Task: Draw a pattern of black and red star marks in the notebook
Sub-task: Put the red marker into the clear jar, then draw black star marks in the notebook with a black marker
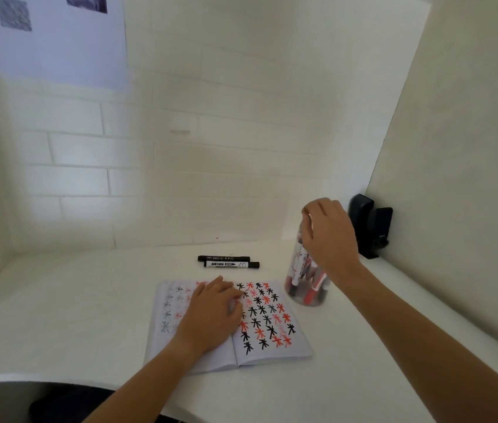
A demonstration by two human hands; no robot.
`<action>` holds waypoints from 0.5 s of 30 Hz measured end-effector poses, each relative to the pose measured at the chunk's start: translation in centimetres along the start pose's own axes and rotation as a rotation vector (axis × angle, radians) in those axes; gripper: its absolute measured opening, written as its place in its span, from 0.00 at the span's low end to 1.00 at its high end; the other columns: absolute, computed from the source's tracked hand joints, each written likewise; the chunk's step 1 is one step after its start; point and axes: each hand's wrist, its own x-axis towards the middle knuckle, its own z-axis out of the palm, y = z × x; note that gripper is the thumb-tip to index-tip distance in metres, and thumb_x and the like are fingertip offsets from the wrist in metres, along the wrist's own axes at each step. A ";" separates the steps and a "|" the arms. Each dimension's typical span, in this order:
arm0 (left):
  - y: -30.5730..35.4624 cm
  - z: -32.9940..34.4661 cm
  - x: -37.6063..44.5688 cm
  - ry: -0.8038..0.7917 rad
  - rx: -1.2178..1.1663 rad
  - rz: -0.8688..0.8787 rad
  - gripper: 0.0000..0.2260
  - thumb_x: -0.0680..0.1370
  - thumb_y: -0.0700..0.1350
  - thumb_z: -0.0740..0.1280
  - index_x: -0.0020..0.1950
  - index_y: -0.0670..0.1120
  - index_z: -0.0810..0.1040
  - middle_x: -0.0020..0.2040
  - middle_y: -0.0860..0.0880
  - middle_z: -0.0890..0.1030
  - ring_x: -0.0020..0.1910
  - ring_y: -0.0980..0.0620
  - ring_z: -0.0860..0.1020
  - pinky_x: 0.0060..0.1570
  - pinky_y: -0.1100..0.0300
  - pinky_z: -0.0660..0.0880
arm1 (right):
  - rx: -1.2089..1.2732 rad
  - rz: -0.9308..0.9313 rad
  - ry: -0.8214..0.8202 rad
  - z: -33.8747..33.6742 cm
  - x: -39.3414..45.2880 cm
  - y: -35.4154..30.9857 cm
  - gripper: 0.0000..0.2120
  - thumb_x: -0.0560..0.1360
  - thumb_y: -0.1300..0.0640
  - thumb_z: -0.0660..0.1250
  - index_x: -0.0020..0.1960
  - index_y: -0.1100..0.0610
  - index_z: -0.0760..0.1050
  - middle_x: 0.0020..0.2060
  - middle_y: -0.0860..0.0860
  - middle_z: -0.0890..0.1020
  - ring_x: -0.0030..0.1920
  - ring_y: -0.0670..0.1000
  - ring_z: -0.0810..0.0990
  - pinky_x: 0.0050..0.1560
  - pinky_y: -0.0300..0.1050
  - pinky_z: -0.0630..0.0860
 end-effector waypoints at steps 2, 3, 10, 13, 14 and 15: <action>-0.2 0.3 0.1 0.031 -0.026 0.004 0.18 0.83 0.56 0.57 0.72 0.58 0.73 0.74 0.57 0.70 0.78 0.57 0.57 0.79 0.53 0.45 | 0.187 -0.157 0.011 0.1 0.1 -2.5 0.09 0.78 0.61 0.60 0.50 0.61 0.79 0.45 0.53 0.80 0.44 0.51 0.76 0.45 0.43 0.76; -0.3 0.4 0.1 0.045 -0.029 0.009 0.17 0.83 0.56 0.57 0.71 0.58 0.73 0.74 0.57 0.70 0.78 0.57 0.57 0.78 0.54 0.45 | 0.279 -0.205 -0.090 0.7 0.0 -3.6 0.09 0.79 0.60 0.60 0.51 0.59 0.79 0.44 0.51 0.80 0.44 0.49 0.76 0.45 0.41 0.75; -0.5 0.9 0.1 0.094 -0.018 0.047 0.18 0.82 0.54 0.56 0.71 0.56 0.74 0.73 0.57 0.71 0.78 0.56 0.58 0.78 0.55 0.44 | 0.367 0.064 -0.654 10.1 -1.2 -7.8 0.11 0.82 0.60 0.62 0.60 0.56 0.80 0.54 0.52 0.83 0.52 0.52 0.80 0.54 0.48 0.78; -0.2 0.8 0.0 0.100 -0.022 0.051 0.19 0.82 0.53 0.55 0.70 0.56 0.74 0.72 0.57 0.72 0.77 0.56 0.59 0.79 0.53 0.46 | 0.337 0.148 -0.720 13.5 -2.4 -7.6 0.12 0.81 0.60 0.62 0.62 0.57 0.79 0.56 0.54 0.81 0.56 0.55 0.79 0.56 0.49 0.77; -0.2 0.8 0.0 0.100 -0.018 0.054 0.19 0.81 0.54 0.55 0.70 0.56 0.74 0.72 0.57 0.72 0.77 0.56 0.59 0.79 0.52 0.46 | 0.331 0.157 -0.720 14.3 -2.9 -7.6 0.12 0.80 0.59 0.63 0.62 0.57 0.78 0.56 0.54 0.80 0.57 0.55 0.78 0.57 0.49 0.76; -0.2 0.7 -0.1 0.098 -0.014 0.054 0.20 0.81 0.54 0.54 0.70 0.56 0.74 0.72 0.56 0.72 0.77 0.56 0.59 0.79 0.51 0.47 | 0.327 0.158 -0.703 14.8 -3.3 -7.6 0.11 0.80 0.59 0.63 0.61 0.57 0.77 0.56 0.54 0.79 0.57 0.55 0.77 0.57 0.48 0.76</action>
